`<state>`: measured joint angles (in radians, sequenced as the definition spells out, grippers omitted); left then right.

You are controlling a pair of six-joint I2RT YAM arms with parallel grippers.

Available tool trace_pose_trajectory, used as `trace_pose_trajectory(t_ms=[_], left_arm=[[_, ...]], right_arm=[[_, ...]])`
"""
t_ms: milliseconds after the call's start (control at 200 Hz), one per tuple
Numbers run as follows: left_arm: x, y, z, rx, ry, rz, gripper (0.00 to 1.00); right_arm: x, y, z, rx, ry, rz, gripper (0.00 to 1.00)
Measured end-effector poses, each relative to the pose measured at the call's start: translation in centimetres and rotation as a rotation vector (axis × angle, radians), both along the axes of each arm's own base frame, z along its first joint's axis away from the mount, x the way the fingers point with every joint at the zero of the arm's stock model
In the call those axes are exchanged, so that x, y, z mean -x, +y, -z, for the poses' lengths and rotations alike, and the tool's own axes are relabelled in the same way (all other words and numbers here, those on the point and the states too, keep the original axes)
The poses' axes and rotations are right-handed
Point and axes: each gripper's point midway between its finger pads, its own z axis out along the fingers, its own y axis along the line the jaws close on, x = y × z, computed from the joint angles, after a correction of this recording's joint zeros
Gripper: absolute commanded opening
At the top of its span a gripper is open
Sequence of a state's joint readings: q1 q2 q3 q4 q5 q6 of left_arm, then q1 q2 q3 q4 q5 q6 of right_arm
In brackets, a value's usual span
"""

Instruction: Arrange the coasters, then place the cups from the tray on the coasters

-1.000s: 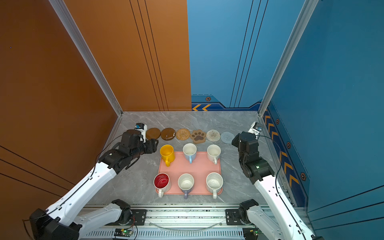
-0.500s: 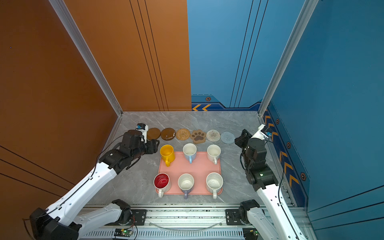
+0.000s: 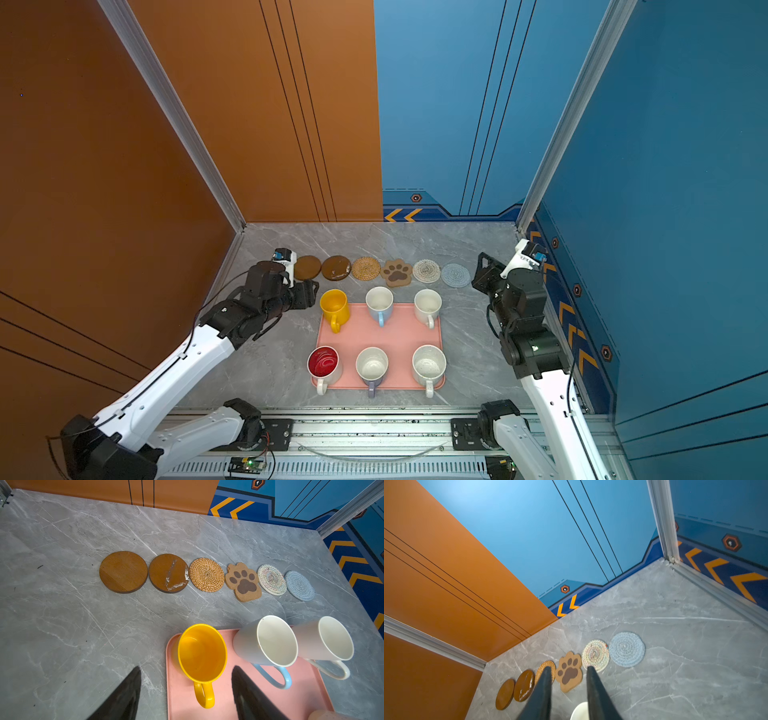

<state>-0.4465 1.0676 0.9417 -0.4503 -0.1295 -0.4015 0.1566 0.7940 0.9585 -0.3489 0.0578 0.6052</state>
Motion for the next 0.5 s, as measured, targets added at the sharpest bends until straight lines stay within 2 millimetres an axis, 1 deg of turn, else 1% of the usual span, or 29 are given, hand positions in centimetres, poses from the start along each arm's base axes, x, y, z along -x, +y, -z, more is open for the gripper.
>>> trace_pose_trajectory(t_ms=[70,130,310,355,501], left_arm=[[0.1,0.2,0.6,-0.009,0.01,-0.004,0.7],[0.2,0.3,0.9,-0.015,0.016,-0.008,0.7],[0.1,0.4,1.0,-0.021,0.012,-0.015,0.7],[0.1,0.4,1.1,-0.02,0.011,-0.015,0.7],[0.3,0.5,1.8,-0.028,0.026,-0.015,0.7]], right_arm=[[0.4,0.5,1.4,0.023,0.075,-0.028,0.41],[1.1,0.9,2.6,0.048,0.137,-0.049,0.45],[3.3,2.2,5.5,0.085,0.286,-0.113,0.46],[3.9,2.7,6.4,0.095,0.327,-0.136,0.49],[5.2,4.5,8.8,0.131,0.438,-0.2,0.5]])
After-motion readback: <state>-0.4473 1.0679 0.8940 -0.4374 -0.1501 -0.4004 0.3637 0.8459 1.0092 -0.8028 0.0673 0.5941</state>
